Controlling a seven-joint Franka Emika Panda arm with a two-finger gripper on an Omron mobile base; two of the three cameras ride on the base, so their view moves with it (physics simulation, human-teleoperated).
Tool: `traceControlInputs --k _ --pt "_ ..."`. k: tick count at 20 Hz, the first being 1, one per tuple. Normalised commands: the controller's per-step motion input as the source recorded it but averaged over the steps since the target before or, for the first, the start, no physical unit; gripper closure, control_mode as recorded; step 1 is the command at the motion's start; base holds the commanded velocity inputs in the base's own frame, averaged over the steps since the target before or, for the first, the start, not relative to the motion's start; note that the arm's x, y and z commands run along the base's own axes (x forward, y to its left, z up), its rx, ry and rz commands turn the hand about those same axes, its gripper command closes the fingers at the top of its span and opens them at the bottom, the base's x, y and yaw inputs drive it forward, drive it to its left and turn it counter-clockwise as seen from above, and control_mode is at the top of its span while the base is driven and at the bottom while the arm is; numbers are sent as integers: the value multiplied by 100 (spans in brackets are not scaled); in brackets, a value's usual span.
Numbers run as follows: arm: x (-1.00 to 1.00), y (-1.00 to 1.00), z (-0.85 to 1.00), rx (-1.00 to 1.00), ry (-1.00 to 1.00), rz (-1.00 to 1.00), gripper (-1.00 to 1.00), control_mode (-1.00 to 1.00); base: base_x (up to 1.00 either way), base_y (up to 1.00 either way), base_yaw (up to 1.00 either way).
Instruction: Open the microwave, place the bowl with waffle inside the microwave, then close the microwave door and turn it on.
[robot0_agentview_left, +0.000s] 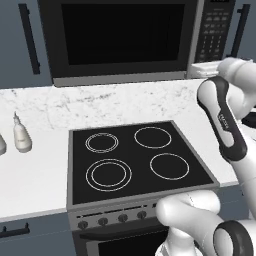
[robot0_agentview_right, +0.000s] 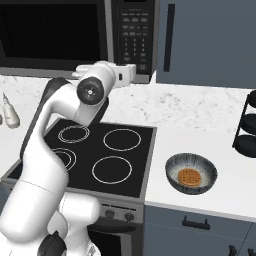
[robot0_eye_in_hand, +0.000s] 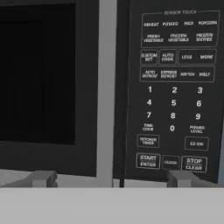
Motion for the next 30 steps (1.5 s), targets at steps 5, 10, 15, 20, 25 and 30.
traceControlInputs --k 5,10,15,20,25,30 --pt "19 7 18 0 -11 -7 -100 -100 0 0 0" --pt "37 2 21 0 -1 -7 -100 -100 0 0 0" --pt "17 3 30 0 0 -8 -100 -100 0 0 0" --pt "18 5 24 0 0 -8 -100 -100 0 0 0" --pt "22 3 14 0 0 0 -100 -100 0 0 0" --pt "20 0 4 0 0 0 -100 -100 0 0 0"
